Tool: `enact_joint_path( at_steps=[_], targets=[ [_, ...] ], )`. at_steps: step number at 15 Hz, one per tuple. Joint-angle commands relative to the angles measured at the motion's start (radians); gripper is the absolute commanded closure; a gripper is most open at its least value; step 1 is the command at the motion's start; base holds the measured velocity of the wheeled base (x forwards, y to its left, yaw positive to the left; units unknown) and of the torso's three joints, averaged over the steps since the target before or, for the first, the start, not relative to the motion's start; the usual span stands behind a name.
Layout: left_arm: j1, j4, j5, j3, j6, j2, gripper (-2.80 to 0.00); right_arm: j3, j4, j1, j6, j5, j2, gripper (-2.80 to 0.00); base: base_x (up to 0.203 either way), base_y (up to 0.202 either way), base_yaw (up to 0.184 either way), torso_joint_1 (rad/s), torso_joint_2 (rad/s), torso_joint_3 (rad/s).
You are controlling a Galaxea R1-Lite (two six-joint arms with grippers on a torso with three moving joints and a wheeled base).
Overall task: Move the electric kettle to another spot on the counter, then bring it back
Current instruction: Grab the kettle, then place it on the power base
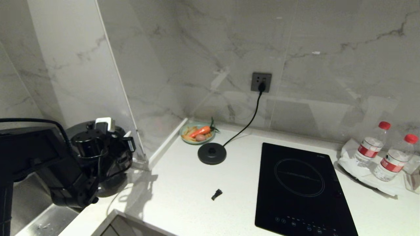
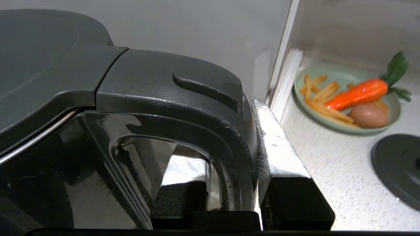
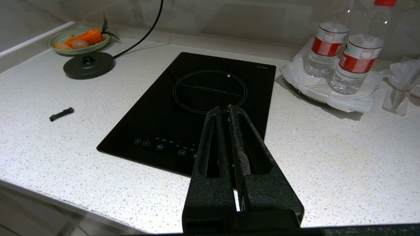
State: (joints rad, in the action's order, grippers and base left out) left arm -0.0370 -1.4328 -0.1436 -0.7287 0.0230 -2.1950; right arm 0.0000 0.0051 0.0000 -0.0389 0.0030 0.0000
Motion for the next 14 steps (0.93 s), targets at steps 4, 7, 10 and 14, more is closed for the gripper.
enact_joint_path(
  at_steps=[4, 7, 10, 14],
  targets=[
    [-0.011, 0.017, 0.004, 0.050, -0.002, 0.160, 0.00, 0.000, 0.001, 0.000, -0.004, 0.000, 0.000, 0.00, 0.000, 0.000, 0.000, 0.000, 0.00, 0.000],
    [-0.014, 0.017, 0.030, 0.135, -0.002, 0.228, 0.00, 0.001, 0.001, 0.000, -0.004, 0.000, 0.000, 0.00, 0.000, 0.000, 0.000, 0.000, 0.00, 0.000],
    [-0.045, 0.014, 0.033, 0.243, -0.003, 0.311, 0.00, 0.000, 0.001, 0.000, -0.002, 0.000, 0.000, 0.00, 0.000, 0.000, 0.000, 0.000, 0.00, 0.000],
    [-0.147, 0.026, 0.023, 0.364, -0.003, 0.414, 0.00, 0.000, 0.001, 0.000, -0.002, 0.000, 0.000, 0.00, 0.000, 0.000, 0.000, 0.000, 0.00, 0.000]
  ],
)
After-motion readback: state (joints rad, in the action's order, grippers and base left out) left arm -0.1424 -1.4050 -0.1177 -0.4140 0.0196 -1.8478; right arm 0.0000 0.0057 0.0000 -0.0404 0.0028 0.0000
